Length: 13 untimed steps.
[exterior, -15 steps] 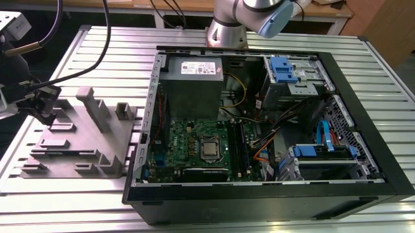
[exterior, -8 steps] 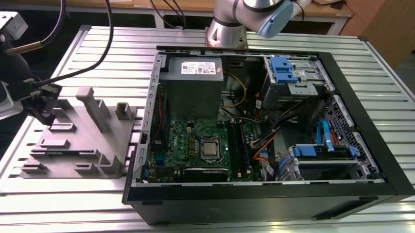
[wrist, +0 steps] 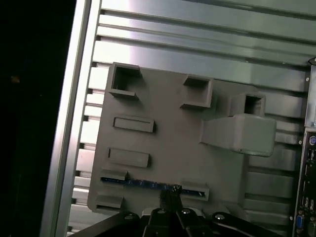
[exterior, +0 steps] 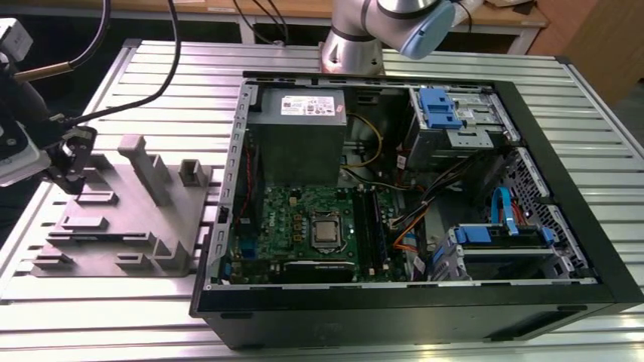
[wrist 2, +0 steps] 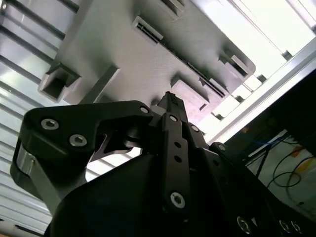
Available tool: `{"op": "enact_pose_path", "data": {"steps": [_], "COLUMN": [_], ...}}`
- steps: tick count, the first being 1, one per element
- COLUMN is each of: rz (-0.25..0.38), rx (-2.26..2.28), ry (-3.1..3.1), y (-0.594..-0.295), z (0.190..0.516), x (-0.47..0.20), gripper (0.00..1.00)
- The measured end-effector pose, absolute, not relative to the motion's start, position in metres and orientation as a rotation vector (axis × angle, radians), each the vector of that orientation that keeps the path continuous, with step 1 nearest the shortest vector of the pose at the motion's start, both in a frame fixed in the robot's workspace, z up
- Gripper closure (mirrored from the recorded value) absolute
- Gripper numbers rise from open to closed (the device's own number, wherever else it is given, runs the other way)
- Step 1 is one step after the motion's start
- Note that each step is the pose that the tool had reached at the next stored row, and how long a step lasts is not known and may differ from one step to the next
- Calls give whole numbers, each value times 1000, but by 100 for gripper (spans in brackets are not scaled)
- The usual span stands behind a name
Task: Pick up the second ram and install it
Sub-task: 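Pick up the second ram and move it above second insertion slot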
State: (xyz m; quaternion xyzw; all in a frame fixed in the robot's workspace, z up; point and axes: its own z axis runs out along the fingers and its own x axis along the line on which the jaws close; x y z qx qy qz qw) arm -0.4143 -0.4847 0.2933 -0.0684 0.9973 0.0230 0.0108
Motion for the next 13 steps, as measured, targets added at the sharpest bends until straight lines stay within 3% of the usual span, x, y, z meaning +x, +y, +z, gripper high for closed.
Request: {"op": "enact_pose_path", "data": {"steps": [13], "rz": [75], "rx": [-580], "ry": [3070], "y": [-485], "z": [292], "x": [-414], "gripper": [93]}}
